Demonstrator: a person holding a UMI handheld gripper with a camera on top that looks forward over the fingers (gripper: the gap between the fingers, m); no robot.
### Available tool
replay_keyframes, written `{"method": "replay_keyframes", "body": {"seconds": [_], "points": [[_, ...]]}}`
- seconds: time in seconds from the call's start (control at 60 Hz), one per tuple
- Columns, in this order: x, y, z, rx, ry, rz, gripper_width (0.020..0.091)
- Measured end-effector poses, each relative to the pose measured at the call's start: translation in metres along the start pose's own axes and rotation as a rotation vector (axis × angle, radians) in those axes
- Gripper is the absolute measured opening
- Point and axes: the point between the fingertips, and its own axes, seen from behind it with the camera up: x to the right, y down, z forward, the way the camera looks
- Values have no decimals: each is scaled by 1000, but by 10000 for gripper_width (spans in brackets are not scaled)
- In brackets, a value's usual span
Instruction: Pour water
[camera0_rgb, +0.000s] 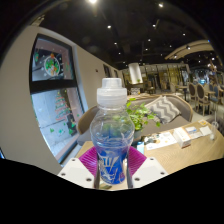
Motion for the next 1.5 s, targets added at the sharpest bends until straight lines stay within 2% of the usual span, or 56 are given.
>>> {"method": "replay_keyframes", "body": {"seconds": [0.15, 0.55, 0.65, 0.8, 0.867, 0.883, 0.95, 0.967, 1.017, 1.067, 1.283, 1.5], "points": [[60, 54, 11, -63, 64, -188, 369], [90, 144, 18, -167, 59, -212, 370], [90, 143, 16, -116, 55, -214, 375], [91, 142, 17, -124, 76, -203, 495], [95, 149, 17, -171, 92, -184, 553], [96, 151, 16, -190, 96, -177, 589], [95, 159, 10, -237, 103, -139, 830], [95, 158, 6, -245, 105, -131, 870], [96, 156, -7, -263, 117, -116, 838], [95, 153, -23, -283, 133, -115, 860], [75, 127, -115, -391, 191, -86, 857], [44, 89, -197, -401, 237, -130, 859]]}}
